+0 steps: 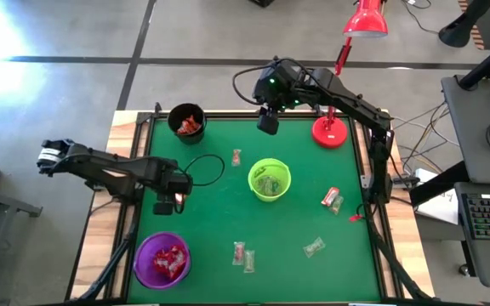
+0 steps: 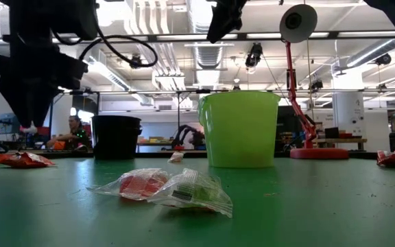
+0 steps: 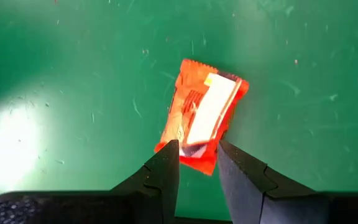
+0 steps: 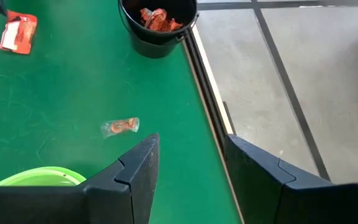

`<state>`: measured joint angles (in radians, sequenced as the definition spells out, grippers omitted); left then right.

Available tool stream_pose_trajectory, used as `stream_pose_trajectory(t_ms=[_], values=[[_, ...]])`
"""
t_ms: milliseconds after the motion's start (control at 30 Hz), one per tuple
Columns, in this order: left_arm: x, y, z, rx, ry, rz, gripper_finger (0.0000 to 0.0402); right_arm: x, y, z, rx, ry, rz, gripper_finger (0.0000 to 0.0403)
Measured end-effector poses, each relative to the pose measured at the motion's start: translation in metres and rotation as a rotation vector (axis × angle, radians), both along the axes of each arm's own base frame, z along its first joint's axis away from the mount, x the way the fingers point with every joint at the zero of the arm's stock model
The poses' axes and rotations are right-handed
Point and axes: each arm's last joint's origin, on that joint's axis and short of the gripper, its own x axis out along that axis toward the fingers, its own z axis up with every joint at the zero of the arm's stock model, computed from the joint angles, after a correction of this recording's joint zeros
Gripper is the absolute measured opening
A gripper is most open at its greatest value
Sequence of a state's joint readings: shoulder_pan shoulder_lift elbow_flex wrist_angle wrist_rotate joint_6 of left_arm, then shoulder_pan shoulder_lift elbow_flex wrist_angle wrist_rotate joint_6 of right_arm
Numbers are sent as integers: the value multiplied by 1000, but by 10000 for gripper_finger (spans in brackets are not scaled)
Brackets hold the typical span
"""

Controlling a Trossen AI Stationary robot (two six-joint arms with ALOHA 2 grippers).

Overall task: Sort candy
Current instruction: Put the orange chocolate into the black bucket

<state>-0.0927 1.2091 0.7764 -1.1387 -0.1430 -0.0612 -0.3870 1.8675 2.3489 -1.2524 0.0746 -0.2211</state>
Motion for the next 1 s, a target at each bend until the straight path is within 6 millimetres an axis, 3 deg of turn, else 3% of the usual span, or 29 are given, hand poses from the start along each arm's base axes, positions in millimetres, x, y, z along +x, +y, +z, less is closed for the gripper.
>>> stream_pose_trajectory(t_ms=[233,600,1000], values=[[13,1,-10,-17,20,13,93,0,0,0,0,0,0,175],[30,1,4,5,104,52,106,-1,0,-1,5,10,-1,175],[29,1,-9,11,55,17,118,-4,2,-4,33,51,-6,168]])
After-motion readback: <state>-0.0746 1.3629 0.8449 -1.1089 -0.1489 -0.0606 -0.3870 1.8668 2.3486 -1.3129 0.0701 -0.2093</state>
